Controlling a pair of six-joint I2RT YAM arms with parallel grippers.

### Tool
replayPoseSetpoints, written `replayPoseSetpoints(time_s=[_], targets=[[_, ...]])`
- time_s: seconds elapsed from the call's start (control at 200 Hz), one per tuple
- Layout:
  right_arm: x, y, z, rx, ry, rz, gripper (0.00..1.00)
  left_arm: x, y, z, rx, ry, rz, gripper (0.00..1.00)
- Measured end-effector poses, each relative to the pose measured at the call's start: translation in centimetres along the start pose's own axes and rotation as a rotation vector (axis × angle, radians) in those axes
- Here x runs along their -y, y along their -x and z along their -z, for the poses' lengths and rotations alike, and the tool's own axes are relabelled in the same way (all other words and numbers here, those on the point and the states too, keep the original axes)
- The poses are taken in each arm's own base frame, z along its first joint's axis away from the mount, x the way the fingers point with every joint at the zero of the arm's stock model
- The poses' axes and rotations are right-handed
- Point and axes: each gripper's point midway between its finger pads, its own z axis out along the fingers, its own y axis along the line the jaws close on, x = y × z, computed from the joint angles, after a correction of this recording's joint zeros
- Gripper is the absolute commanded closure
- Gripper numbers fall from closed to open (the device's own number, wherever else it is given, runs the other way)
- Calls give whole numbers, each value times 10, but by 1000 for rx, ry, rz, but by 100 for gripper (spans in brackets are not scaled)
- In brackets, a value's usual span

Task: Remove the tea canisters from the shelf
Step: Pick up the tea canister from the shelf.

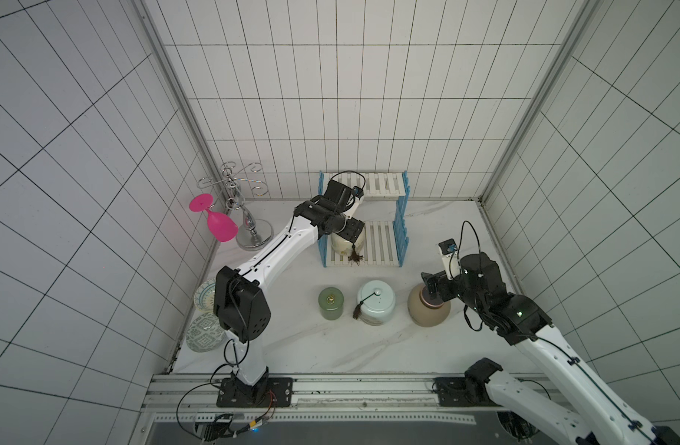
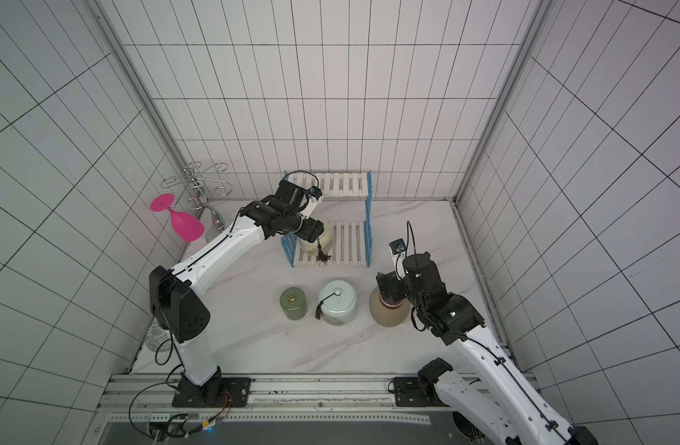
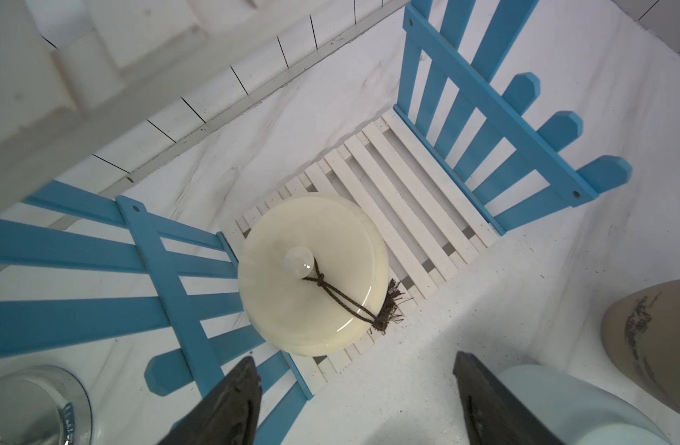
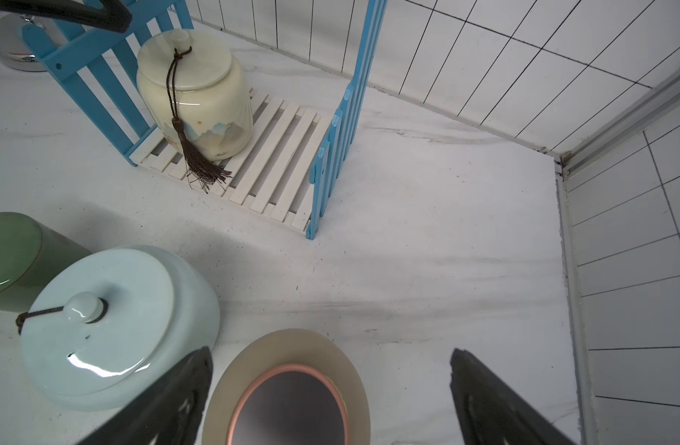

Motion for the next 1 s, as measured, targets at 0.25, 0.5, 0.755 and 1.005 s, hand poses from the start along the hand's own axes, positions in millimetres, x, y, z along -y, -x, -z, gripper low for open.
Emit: replayPoseSetpoints(time_s=[0.25, 0.5, 0.755, 1.005], targets=[[9, 10, 6, 72, -48, 4, 1, -12, 2, -21, -34, 67, 9, 37], [12, 12, 5, 88, -66, 6, 1, -19, -5, -39, -68, 104, 8, 44], [13, 12, 4, 90, -71, 7, 1, -20, -6, -50, -82, 117, 7, 46], [16, 12, 6, 96, -86, 4, 1, -19, -13, -70, -115, 117, -5, 50]])
